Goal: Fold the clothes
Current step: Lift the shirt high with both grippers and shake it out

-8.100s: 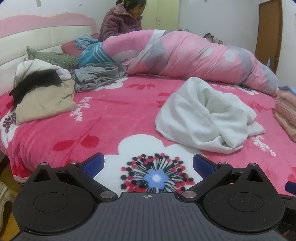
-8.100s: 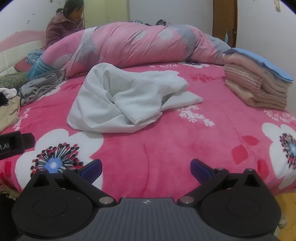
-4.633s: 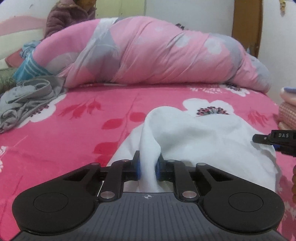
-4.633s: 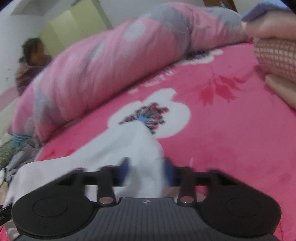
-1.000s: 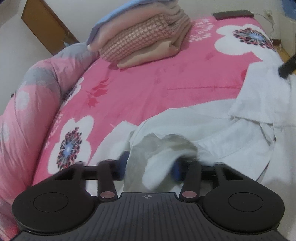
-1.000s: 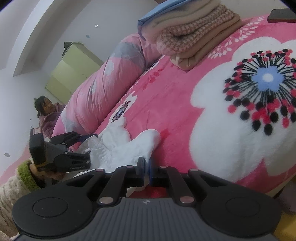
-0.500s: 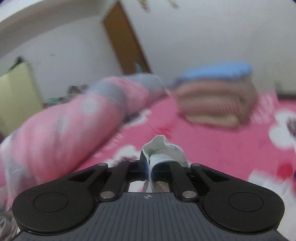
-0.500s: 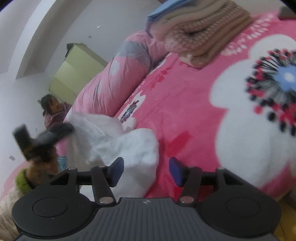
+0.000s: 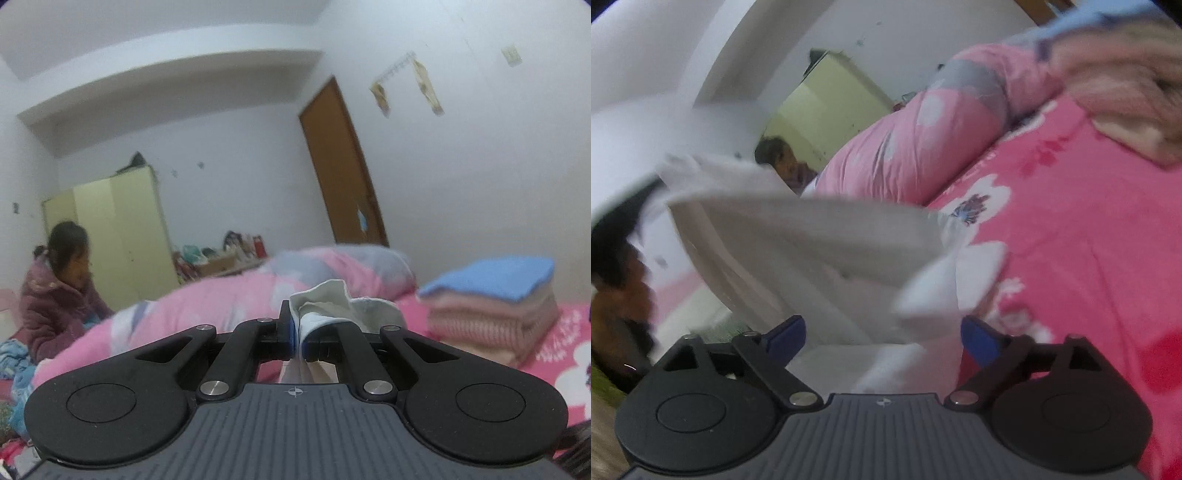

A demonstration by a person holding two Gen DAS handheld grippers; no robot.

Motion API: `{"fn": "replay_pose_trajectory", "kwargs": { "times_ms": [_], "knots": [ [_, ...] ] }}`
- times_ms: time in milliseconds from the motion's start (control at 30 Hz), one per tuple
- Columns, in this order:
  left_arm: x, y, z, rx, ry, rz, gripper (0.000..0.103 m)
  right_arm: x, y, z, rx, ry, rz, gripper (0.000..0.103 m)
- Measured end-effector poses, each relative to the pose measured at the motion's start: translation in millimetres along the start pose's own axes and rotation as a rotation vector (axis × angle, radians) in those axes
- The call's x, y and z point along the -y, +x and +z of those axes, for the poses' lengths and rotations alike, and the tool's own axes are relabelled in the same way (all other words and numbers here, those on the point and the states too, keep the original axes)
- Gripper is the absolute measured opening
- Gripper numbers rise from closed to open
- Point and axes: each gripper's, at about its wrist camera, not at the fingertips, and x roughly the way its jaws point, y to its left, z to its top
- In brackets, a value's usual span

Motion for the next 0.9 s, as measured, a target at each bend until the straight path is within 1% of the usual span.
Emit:
{"fn": "replay_pose_trajectory", "kwargs": {
  "times_ms": [67,133,167,200,233,300,367,400,433,467,500,600,667,767,833,900],
  "knots": [
    [-6,-11,9,0.026,-0.013,0.02,0.003,-10,13,2,0.005,-0.023,-0.031,0.095],
    [-11,-21,17,0.055,-0.022,0.043,0.003,-11,26,4,0.015,0.021,-0.029,0.095],
    [-13,-27,21,0.07,-0.026,0.054,0.003,-9,33,6,0.015,0.06,-0.007,0.092],
    [-15,-32,25,0.084,-0.03,0.066,0.003,-9,40,8,0.013,0.092,0.012,0.088],
    [-17,-36,28,0.095,-0.038,0.076,0.003,-9,46,9,0.01,0.122,0.03,0.079],
    [-21,-44,34,0.117,-0.044,0.1,0.003,-13,62,10,-0.025,0.15,0.052,0.073],
    [-24,-51,38,0.135,-0.044,0.129,0.003,-21,80,7,-0.076,0.156,0.073,0.053],
    [-26,-53,40,0.142,-0.042,0.144,0.003,-29,86,6,-0.097,0.12,0.048,0.032],
    [-29,-57,39,0.144,-0.038,0.165,0.003,-36,91,4,-0.118,0.079,0.018,0.019],
    [-31,-61,39,0.146,-0.033,0.186,0.003,-44,91,5,-0.113,0.035,-0.017,0.016],
    [-35,-63,37,0.143,-0.025,0.215,0.003,-53,90,5,-0.105,-0.011,-0.052,0.009],
    [-52,-68,29,0.123,-0.018,0.297,0.003,-78,73,29,-0.013,-0.167,-0.181,0.004],
    [-63,-72,24,0.11,-0.037,0.359,0.003,-95,53,55,0.076,-0.255,-0.253,0.003],
    [-82,-77,25,0.108,-0.081,0.438,0.003,-133,17,100,0.234,-0.39,-0.324,0.003],
    [-88,-86,33,0.137,-0.1,0.465,0.003,-168,-12,124,0.356,-0.499,-0.355,0.003],
    [-89,-99,47,0.191,-0.11,0.484,0.003,-207,-44,142,0.49,-0.619,-0.385,0.003]
  ]
}}
